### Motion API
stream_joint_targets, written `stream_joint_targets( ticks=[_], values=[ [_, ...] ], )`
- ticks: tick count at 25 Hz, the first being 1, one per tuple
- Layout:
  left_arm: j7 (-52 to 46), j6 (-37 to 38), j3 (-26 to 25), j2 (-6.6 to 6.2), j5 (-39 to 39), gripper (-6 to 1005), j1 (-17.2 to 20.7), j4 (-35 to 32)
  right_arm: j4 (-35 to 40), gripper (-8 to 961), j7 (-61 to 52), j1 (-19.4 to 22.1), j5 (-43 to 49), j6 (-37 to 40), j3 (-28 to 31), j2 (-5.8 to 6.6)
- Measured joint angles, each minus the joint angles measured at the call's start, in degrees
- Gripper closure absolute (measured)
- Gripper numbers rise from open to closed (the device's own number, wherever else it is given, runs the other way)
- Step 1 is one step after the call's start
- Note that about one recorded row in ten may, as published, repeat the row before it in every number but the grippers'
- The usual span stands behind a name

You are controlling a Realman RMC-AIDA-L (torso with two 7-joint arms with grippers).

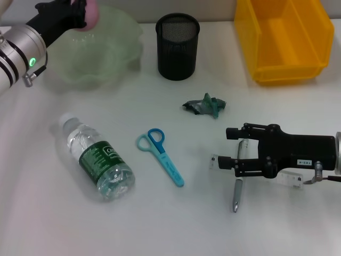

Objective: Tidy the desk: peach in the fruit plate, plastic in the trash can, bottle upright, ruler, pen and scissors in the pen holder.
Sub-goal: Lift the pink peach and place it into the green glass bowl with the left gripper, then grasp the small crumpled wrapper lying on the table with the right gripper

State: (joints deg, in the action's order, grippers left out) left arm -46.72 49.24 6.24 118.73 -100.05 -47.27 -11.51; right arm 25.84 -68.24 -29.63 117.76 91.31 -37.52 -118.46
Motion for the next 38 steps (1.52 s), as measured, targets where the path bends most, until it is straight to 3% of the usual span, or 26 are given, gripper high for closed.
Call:
stream_joint_targets(
  ticks=[5, 14, 17, 21, 24, 27, 31, 35, 38],
  values=[
    [0.4, 0.1, 0.0, 0.0, 0.1, 934, 0.1, 0.2, 0.0, 139, 0.0, 0.0, 0.0, 0.1, 0.1, -0.01],
    [-0.3, 0.9, 0.0, -0.03, 0.3, 614, 0.7, 1.1, 0.1, 139, 0.0, 0.2, 0.0, 1.0, 0.1, 0.01],
    [-5.1, 9.7, 1.5, -0.31, 0.1, 488, 2.5, 0.8, 0.3, 139, -0.1, 0.3, -0.1, 1.0, 0.4, 0.06],
    [-14.9, 26.6, 10.3, -0.6, 0.0, 316, 6.9, -5.3, 0.5, 139, -0.4, 0.4, -0.3, 2.0, 2.5, 0.39],
    [-21.2, 35.9, 18.2, -0.67, 0.0, 251, 11.5, -11.7, 0.5, 140, -0.5, 0.5, -0.7, 3.8, 3.9, 0.93],
    [-23.5, 41.6, 25.7, -1.45, 0.0, 186, 15.5, -15.5, 0.8, 140, -1.2, 0.5, -0.9, 5.2, 4.7, 1.49],
    [-21.8, 47.5, 36.8, -3.14, 0.0, 186, 19.8, -17.1, 2.9, 140, -4.9, 0.1, -0.9, 5.4, 4.3, 1.63],
    [-19.1, 49.6, 39.7, -3.51, 0.0, 186, 22.6, -17.2, 6.3, 140, -9.4, -0.4, -0.8, 5.9, 4.1, 1.65],
    [-18.5, 49.9, 39.7, -3.35, 0.1, 187, 23.6, -17.0, 13.1, 140, -17.8, -1.8, -0.6, 7.1, 3.6, 1.63]
  ],
)
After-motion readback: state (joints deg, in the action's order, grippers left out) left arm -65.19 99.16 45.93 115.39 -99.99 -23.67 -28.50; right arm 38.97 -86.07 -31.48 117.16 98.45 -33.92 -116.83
